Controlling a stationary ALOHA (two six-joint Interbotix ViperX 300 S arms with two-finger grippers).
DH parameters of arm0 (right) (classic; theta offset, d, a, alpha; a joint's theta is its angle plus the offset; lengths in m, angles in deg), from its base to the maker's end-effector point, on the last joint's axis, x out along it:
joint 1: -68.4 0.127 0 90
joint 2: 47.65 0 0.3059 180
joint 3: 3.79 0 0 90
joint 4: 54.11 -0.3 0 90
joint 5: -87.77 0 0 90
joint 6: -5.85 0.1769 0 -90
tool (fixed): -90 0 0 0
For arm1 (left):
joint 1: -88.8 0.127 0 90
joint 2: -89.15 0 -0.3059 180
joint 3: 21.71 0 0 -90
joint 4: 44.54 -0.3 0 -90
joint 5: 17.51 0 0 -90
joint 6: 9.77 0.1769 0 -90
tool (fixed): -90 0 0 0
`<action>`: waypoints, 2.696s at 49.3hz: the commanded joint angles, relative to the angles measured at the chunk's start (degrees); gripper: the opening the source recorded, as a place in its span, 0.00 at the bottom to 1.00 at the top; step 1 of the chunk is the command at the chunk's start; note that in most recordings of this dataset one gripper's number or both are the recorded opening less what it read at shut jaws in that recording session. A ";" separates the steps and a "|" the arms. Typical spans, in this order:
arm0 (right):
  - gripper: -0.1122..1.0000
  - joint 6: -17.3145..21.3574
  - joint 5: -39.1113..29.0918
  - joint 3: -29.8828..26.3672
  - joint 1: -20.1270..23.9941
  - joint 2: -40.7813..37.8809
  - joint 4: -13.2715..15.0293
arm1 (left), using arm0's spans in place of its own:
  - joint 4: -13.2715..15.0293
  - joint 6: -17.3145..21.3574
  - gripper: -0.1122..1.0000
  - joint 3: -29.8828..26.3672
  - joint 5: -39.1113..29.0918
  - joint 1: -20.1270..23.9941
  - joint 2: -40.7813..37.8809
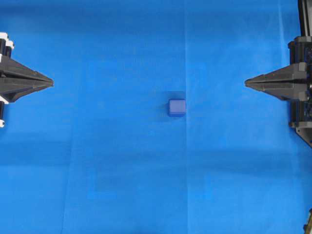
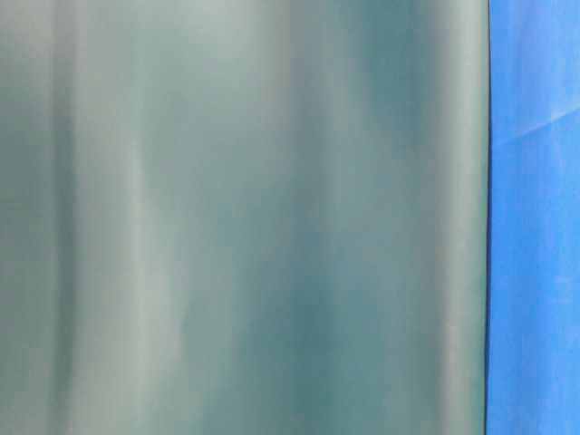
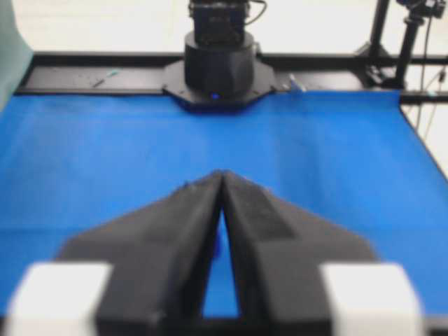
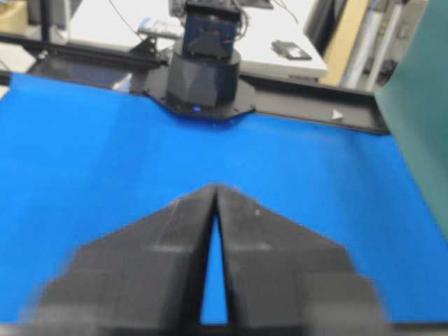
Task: Handover the blue block to the right arm after grasping it with the left arm, then place it in the designated position.
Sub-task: 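Open both grippers and move the left gripper toward the blue cube, then lower the open left gripper over the blue cube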
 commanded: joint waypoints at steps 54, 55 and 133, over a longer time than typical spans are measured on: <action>0.96 0.62 0.35 -1.32 -0.09 -1.58 -0.35 | -0.18 -0.62 0.94 -11.78 18.54 1.93 -27.69; 0.96 0.62 0.26 -1.32 -0.09 -1.58 -0.35 | -0.18 -0.62 0.94 -12.74 18.90 1.93 -28.92; 0.96 0.70 0.44 -1.14 -0.18 -2.55 -0.62 | -0.18 -2.20 0.94 -65.83 -41.66 2.29 -62.67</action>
